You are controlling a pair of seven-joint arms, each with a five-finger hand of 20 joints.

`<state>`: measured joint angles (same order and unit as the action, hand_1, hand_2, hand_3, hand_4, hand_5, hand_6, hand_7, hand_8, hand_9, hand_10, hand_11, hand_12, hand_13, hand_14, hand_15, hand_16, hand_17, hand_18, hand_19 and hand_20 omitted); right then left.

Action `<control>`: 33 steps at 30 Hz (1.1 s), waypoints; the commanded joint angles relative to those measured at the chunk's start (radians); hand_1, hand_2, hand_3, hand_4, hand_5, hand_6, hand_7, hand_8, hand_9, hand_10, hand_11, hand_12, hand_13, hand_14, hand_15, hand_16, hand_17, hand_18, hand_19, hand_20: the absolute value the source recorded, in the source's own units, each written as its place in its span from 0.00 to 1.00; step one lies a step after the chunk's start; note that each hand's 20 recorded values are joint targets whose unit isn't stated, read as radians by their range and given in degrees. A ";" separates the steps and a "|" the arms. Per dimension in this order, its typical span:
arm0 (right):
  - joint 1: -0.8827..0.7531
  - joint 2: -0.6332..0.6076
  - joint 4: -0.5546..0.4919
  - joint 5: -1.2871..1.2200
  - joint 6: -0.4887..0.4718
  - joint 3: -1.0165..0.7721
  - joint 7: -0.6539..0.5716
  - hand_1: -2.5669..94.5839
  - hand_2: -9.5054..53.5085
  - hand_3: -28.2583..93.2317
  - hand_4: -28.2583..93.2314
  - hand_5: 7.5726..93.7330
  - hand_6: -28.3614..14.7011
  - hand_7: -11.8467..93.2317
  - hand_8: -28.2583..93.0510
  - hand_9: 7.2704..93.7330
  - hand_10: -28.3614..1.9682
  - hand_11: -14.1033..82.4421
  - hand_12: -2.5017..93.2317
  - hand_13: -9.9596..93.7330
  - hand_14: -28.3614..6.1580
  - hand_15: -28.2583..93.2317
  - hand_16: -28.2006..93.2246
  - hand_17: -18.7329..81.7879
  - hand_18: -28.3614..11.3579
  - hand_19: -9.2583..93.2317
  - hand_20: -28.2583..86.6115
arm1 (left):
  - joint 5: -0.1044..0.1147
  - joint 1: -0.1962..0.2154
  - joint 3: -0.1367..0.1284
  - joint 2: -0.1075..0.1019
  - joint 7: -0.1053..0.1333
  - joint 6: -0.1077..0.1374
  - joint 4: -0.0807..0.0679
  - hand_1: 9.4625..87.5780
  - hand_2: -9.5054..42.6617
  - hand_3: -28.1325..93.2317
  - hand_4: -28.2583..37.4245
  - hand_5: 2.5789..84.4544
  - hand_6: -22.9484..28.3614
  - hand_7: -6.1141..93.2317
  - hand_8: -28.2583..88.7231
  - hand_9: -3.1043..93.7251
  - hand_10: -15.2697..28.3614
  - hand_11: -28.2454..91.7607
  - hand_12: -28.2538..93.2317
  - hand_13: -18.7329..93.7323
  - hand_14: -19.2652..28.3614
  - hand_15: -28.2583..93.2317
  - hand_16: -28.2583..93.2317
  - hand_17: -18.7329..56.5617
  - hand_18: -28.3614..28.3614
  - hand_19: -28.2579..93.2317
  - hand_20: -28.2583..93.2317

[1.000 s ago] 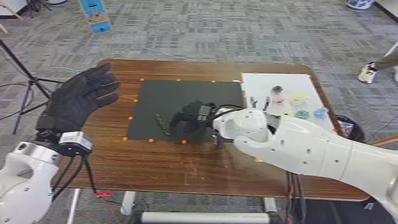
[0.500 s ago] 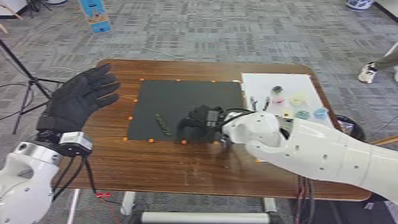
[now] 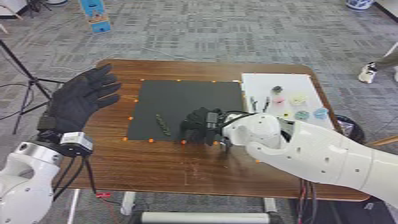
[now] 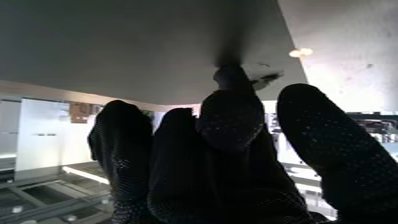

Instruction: Arrange flowers

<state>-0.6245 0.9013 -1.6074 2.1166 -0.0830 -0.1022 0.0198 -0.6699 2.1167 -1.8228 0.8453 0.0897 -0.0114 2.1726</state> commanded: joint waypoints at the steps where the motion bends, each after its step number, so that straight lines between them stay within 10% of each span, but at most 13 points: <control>1: -0.043 0.038 -0.015 0.006 -0.020 0.022 0.022 0.18 0.40 1.00 0.27 0.49 0.68 0.29 0.11 0.89 0.60 0.80 0.39 0.89 0.61 0.96 0.56 0.72 0.11 1.00 0.89 | 0.010 -0.004 0.003 0.000 -0.004 -0.004 0.001 0.19 0.08 0.81 0.00 0.34 0.50 0.27 0.16 0.33 0.64 0.44 0.38 0.38 0.71 0.47 0.24 0.13 0.90 0.60 0.31; 33: -0.004 0.161 0.026 -0.014 0.000 0.054 -0.003 0.18 0.40 1.00 0.26 0.49 0.67 0.28 0.11 0.89 0.60 0.80 0.39 0.89 0.62 0.96 0.56 0.72 0.11 1.00 0.89 | 0.022 -0.020 0.013 -0.005 -0.001 -0.004 -0.007 0.18 0.08 0.81 0.00 0.34 0.50 0.27 0.16 0.33 0.64 0.44 0.38 0.38 0.71 0.47 0.24 0.13 0.90 0.60 0.31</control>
<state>-0.6104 1.0415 -1.5683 2.0876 -0.0763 -0.0534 -0.0021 -0.6604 2.0976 -1.8091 0.8418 0.0893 -0.0115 2.1660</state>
